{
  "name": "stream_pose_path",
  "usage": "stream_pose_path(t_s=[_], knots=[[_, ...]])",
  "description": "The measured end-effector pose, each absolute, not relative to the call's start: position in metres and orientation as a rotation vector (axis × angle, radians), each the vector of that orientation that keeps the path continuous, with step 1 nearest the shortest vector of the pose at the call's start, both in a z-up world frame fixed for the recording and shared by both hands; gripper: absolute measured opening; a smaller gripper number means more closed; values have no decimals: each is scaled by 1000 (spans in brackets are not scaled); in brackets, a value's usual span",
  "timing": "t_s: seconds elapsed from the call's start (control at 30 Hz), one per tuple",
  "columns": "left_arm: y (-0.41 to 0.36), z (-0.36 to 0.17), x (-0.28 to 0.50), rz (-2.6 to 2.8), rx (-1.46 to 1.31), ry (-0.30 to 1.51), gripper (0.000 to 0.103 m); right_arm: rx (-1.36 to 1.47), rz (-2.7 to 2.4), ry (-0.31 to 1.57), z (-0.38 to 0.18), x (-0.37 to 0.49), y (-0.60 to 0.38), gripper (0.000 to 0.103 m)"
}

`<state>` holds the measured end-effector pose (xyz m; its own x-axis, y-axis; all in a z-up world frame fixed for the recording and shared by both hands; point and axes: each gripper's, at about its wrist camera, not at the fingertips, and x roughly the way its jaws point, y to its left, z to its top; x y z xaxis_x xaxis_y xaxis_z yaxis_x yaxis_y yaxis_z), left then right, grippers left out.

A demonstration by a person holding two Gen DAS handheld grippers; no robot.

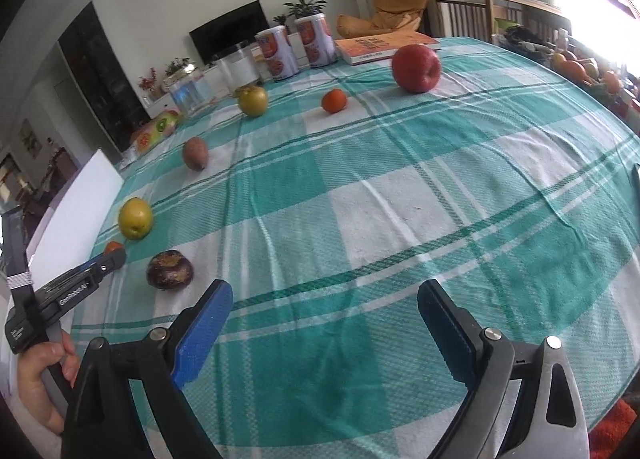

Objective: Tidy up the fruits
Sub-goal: 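Move the left tool to the small orange and grasp it, then lift the orange while the right gripper grasps the yellow pear, then drop the orange into the box while the right gripper drops the pear there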

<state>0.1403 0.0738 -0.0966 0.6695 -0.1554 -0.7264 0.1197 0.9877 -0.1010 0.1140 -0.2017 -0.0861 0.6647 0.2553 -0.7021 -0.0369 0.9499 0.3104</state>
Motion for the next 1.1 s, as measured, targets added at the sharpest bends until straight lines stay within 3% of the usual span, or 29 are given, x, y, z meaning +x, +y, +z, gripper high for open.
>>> stream_pose_path(t_s=[0.33,0.43,0.5,0.57,0.63,0.83,1.1], knots=[[90,-89,100,-170,-141,872,31,242,533,1103,-65,242,-69,93],[94,-88,92,-170,-162,882,31,193,543,1148,-73,267,-30,86],[95,-86,86,-174,-168,887,31,161,521,1195,-84,278,-11,77],[96,-84,80,-183,-171,888,31,156,497,1208,-93,284,-2,76],[96,-80,75,-193,-173,884,31,167,511,1220,-98,287,1,50],[100,-58,56,-241,-180,851,31,239,518,1185,-84,261,-28,50],[125,15,13,-280,-214,689,31,280,668,1062,-13,199,-31,50]])
